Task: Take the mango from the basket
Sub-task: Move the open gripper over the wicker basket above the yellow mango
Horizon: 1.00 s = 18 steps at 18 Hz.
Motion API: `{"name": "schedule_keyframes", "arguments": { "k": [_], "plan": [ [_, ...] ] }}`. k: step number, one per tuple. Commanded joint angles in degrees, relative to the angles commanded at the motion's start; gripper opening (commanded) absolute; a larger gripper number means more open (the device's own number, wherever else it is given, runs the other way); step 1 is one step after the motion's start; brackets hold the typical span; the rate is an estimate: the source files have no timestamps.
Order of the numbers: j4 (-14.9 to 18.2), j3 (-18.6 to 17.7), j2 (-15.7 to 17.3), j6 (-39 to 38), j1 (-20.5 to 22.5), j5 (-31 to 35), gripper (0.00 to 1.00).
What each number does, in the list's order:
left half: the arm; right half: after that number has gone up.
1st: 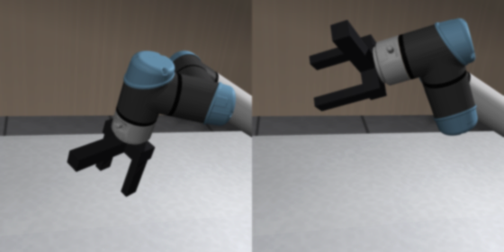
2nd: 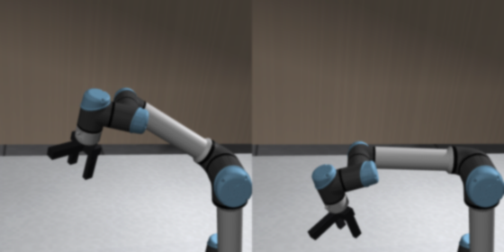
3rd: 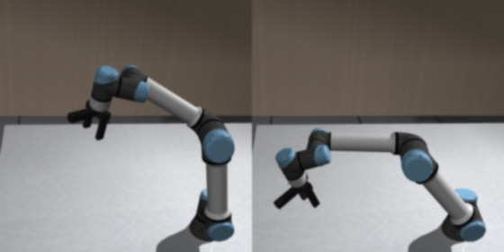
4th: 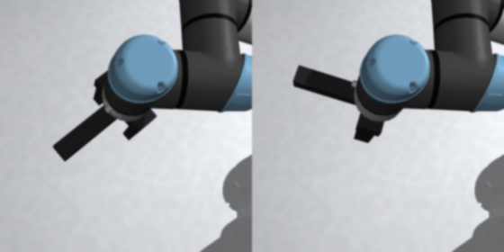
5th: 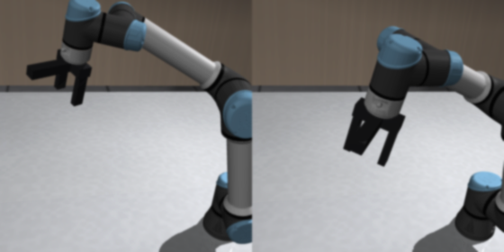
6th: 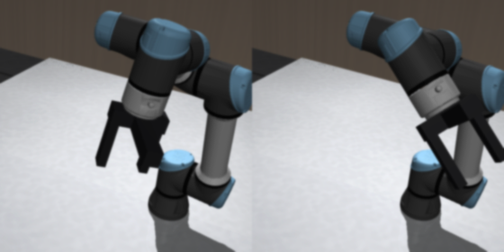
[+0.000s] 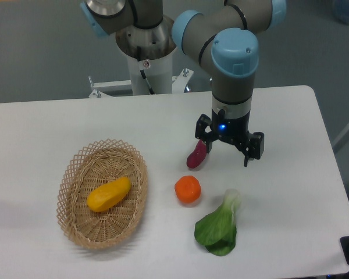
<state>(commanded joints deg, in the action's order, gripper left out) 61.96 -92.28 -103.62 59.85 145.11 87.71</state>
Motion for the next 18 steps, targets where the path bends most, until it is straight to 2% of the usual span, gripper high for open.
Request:
{"name": "schedule_keyframes", "arguments": {
  "k": [2,5,8,11,14,18],
  "plan": [
    [-0.26,-1.57,0.35,-0.09,-0.53,0.00,1.00],
    [-0.09,-1.93,1.23,-1.05,-1.40,-0.35,1.00],
    [-1.05,-4.91,2.28,-2.10,-3.25,-2.80,1.00],
    [-2.72,-6.94,2.29,-10.16,-6.05,-4.48,1.00],
    [-6.75,-7.30,0.54,-19.58,-10.45,-4.31,1.00],
    [-7.64,-8.61,-2.02,-23.20,-15.02,-3.87,1.00]
  ]
}}
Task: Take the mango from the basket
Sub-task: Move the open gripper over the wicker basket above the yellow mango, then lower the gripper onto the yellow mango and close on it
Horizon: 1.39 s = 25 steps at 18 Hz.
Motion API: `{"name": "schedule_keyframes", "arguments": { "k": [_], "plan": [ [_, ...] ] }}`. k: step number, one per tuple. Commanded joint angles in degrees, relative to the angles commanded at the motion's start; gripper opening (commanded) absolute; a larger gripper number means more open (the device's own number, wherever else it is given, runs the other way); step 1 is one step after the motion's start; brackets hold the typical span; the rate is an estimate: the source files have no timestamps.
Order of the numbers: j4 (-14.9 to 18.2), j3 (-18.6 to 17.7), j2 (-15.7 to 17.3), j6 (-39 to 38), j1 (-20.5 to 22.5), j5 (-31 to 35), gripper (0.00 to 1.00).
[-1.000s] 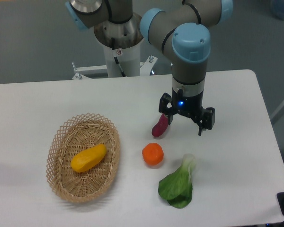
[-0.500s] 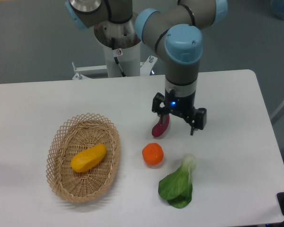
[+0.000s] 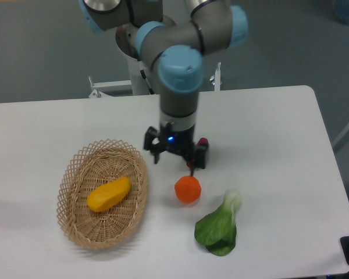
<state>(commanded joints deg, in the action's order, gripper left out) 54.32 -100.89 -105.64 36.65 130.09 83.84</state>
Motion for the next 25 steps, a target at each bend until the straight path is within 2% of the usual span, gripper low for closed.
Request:
{"name": "schedule_keyframes", "arguments": {
  "k": [4,6,9,12,16,21,25],
  "plan": [
    [-0.27,-1.15,-0.97,-0.96,-2.20,-0.61,1.00],
    [-0.53,-1.67,-2.63,-1.49,-3.43,-0.61,1.00],
    [-4.47,-2.11,-4.13,-3.08,-5.45,-0.61,1.00],
    [-5.71,-2.64,-5.63,-3.07,-7.74,0.00,1.00],
    [-5.98,-2.73,-5.80,-2.38,-8.79,0.00,1.00],
    [-6.42,-2.56,-7.56,3.59,-9.24,0.18,1.00],
    [-8.61,-2.90,-8.18,8.17,-10.03,0.71,1.00]
  ]
}}
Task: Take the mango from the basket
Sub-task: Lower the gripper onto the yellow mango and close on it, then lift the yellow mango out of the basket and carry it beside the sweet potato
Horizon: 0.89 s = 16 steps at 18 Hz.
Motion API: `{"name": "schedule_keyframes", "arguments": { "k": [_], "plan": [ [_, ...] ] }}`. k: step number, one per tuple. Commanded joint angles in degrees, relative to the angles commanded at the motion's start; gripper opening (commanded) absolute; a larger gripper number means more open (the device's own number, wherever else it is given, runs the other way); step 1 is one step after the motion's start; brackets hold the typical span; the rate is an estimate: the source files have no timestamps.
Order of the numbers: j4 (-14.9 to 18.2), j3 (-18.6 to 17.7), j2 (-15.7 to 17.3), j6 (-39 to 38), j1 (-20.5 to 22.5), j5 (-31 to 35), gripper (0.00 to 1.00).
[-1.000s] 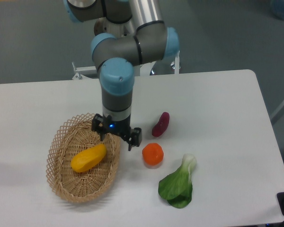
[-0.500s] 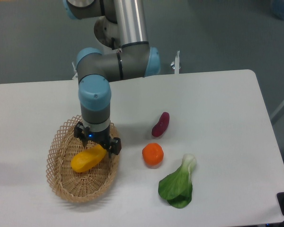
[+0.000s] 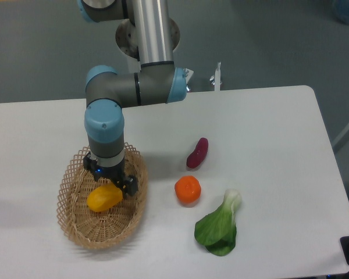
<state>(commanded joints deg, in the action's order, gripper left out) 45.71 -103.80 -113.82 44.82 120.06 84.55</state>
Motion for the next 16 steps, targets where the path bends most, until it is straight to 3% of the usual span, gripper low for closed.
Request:
{"name": "schedule_keyframes", "arguments": {
  "k": [10,12,15,16],
  "plan": [
    [0.08,-0.27,-0.97,-0.35,-0.97,0.35,1.00],
    [-0.09,0.17,-1.41,-2.10,-1.06,0.61,0.89],
    [-0.18,0.61,-1.58,-2.81,-1.06,0.61,0.62],
    [-0.18,0.70,-1.50,-2.72,-1.06,0.61,0.58]
  ]
}}
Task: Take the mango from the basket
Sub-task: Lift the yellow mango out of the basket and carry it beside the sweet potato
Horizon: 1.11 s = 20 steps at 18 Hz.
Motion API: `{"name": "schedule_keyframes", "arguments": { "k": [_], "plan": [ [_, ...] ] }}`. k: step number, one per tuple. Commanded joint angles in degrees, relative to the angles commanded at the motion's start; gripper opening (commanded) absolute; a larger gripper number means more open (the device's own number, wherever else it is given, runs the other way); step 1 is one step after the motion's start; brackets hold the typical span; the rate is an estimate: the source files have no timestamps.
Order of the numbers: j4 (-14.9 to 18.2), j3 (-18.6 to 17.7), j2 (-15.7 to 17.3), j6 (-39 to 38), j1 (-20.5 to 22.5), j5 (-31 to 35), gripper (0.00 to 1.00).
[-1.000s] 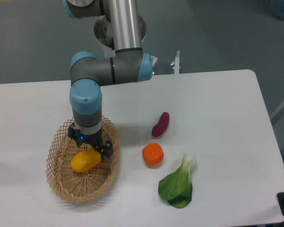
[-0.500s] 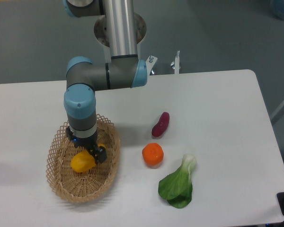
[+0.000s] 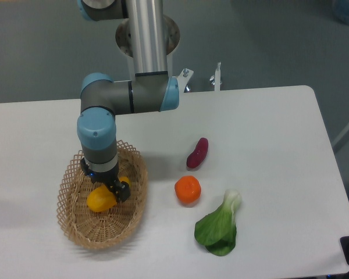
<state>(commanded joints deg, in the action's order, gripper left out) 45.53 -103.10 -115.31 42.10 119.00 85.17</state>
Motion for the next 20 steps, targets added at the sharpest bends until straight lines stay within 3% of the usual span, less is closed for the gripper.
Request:
{"name": "schedule_keyframes", "arguments": {
  "k": [4,12,17,20],
  "plan": [
    [0.00,0.26,0.18,0.00,0.09,0.00,0.47],
    [0.44,1.84,3.16,0.62,0.79,-0.44,0.47],
    [2.10,2.81,7.38,3.76,7.02,-0.44,0.47],
    [6.05,5.09,8.61,9.83,13.08,-0.62,0.47]
  ]
}}
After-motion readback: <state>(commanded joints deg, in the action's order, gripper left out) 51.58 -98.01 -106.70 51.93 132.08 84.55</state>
